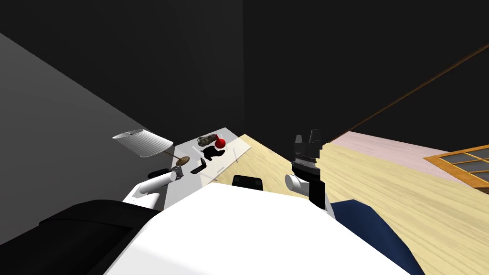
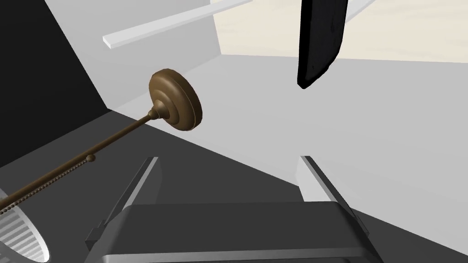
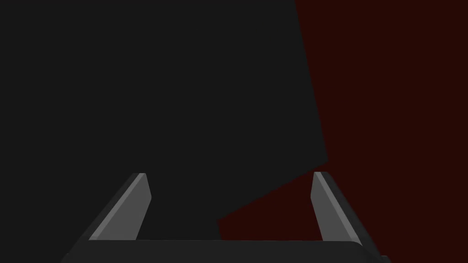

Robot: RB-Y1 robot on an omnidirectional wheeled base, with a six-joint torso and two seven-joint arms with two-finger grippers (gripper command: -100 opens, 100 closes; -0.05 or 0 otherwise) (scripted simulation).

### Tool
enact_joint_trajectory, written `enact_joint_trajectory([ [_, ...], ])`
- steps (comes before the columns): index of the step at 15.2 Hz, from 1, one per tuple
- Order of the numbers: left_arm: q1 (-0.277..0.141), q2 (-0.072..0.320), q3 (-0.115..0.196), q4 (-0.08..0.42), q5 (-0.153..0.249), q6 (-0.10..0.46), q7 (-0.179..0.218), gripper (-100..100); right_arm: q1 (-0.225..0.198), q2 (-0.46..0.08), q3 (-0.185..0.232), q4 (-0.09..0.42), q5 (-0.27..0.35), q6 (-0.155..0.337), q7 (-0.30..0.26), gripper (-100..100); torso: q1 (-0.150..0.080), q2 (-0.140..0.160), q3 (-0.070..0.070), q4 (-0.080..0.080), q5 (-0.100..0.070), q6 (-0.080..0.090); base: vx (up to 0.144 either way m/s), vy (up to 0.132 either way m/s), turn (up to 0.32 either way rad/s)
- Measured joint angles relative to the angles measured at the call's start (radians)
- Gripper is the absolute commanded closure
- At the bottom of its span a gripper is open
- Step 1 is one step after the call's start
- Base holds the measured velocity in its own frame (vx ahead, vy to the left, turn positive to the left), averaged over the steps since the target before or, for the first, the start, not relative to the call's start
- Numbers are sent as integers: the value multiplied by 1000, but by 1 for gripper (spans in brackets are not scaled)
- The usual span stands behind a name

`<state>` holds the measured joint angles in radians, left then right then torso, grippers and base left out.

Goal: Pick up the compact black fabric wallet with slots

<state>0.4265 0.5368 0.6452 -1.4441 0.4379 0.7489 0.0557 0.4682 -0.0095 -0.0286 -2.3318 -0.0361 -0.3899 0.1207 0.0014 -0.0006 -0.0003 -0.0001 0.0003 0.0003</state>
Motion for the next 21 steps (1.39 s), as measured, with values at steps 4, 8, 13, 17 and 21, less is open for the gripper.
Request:
enact_joint_trajectory([
  [4, -9, 16, 40, 78, 41, 70, -9, -100, 0, 0, 0, 0, 0, 0, 0, 0, 0, 0, 0, 0, 0, 0, 8, 10, -177],
  [8, -20, 29, 74, 133, 66, 146, -7, -100, 0, 0, 0, 0, 0, 0, 0, 0, 0, 0, 0, 0, 0, 0, 8, 10, -137],
  [13, -20, 31, 111, 175, 92, 235, -3, -100, 0, 0, 0, 0, 0, 0, 0, 0, 0, 0, 0, 0, 0, 0, 7, 11, -170],
  [17, -28, 44, 152, 234, 127, 318, -4, -100, 0, 0, 0, 0, 0, 0, 0, 0, 1, -1, 0, 0, 0, 0, 11, 21, -208],
  [21, -40, 54, 187, 296, 156, 396, -5, -100, 0, 0, 0, 0, 0, 0, 0, 0, 1, -1, 0, 0, 0, 0, 11, 18, -172],
])
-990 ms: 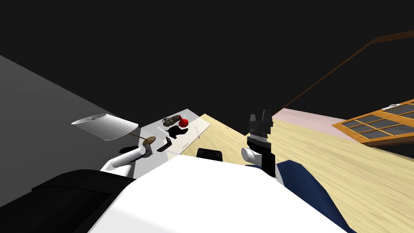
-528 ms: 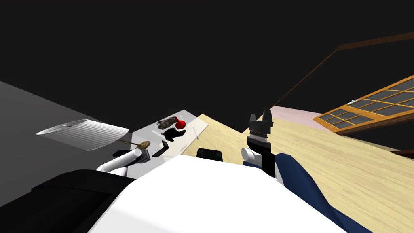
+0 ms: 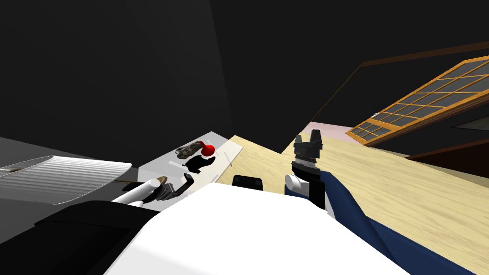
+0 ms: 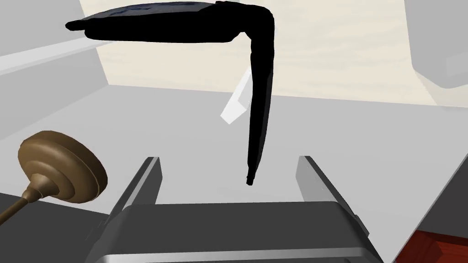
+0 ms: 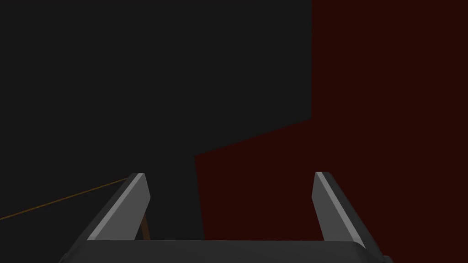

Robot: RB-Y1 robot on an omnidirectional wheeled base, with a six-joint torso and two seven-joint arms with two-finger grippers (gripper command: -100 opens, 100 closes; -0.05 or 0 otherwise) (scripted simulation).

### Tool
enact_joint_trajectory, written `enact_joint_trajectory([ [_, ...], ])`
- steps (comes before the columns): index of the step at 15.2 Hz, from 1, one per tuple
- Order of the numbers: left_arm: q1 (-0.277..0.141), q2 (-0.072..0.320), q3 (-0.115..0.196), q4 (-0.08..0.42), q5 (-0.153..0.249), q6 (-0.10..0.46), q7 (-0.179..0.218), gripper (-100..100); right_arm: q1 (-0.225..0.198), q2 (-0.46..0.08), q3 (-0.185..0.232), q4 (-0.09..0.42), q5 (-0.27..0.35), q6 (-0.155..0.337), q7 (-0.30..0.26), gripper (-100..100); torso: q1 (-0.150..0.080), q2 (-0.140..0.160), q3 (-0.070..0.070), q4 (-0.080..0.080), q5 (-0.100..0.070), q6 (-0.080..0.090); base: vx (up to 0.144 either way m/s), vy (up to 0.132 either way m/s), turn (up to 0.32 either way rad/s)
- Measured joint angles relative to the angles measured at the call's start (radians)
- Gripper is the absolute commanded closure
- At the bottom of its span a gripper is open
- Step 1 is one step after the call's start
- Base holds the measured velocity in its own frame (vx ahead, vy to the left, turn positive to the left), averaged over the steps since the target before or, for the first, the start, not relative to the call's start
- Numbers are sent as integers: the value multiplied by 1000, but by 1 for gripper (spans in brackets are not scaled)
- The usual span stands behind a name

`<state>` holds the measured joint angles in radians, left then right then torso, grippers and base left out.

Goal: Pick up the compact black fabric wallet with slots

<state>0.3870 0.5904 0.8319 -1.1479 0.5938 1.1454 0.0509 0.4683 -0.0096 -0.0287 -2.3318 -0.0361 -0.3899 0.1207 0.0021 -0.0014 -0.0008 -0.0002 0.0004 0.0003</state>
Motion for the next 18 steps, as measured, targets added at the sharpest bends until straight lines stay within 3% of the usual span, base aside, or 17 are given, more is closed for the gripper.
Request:
enact_joint_trajectory([
  [9, -7, 6, 66, 87, 53, 145, 1, -100, 0, 0, 0, 0, 0, 0, 0, 0, 0, 0, 0, 0, 0, 0, 9, 19, -132],
  [14, -27, -15, 35, 114, 41, 104, 18, -100, 0, 0, 0, 0, 0, 0, 0, 0, 2, 3, 2, 1, 0, -1, -33, 35, -18],
  [15, -28, -17, 33, 117, 40, 99, 19, 100, 0, 0, 0, 0, 0, 0, 0, 0, 1, 3, 2, 1, 0, -1, -10, 11, -3],
  [18, -28, -17, 33, 117, 40, 100, 20, 100, 0, 0, 0, 0, 0, 0, 0, 0, 1, 1, 1, 1, 0, 0, -2, 2, 0],
])
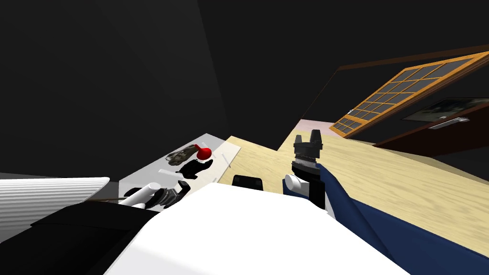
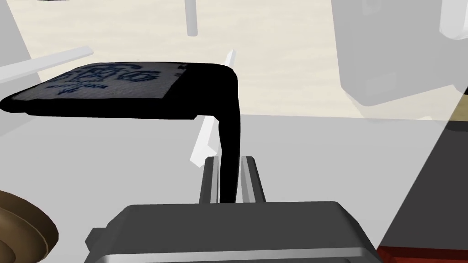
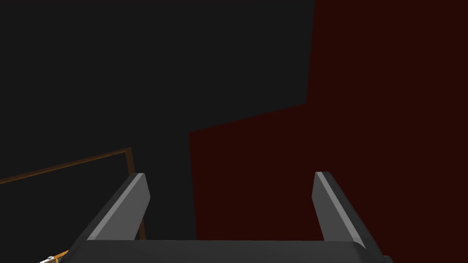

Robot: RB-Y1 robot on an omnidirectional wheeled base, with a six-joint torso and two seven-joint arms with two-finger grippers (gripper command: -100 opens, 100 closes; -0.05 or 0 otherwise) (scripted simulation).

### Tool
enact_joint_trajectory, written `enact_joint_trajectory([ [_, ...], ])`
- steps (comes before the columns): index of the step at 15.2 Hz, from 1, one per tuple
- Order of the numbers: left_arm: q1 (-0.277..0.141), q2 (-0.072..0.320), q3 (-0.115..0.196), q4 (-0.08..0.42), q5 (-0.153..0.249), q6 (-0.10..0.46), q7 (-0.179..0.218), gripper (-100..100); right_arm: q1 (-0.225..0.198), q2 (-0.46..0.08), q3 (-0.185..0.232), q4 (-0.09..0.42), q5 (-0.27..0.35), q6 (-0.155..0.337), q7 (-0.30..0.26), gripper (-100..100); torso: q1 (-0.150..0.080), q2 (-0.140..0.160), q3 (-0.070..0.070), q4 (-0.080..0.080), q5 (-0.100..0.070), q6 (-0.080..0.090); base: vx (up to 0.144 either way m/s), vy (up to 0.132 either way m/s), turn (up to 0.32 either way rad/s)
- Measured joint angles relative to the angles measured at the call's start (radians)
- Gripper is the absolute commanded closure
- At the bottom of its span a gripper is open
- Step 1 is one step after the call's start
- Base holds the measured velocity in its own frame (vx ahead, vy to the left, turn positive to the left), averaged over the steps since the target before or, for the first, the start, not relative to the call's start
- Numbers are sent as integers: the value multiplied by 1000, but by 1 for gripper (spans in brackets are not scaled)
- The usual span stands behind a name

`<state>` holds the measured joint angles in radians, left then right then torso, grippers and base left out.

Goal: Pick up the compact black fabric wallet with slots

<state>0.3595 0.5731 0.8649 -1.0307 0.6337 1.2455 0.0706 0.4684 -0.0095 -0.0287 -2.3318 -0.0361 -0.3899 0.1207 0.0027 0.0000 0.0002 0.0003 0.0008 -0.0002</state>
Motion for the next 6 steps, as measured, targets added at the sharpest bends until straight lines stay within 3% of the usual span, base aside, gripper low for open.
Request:
enact_joint_trajectory([
  [4, 1, 17, 14, 7, 7, 12, -13, 100, 0, 0, 0, 0, 0, 0, 0, 0, -2, -3, -1, 0, -1, 0, 27, -27, 17],
  [6, 14, 20, 26, -18, 11, 34, -16, 100, 0, 0, 0, 0, 0, 0, 0, 0, -3, -3, -2, -1, -2, 0, 27, -30, 9],
])
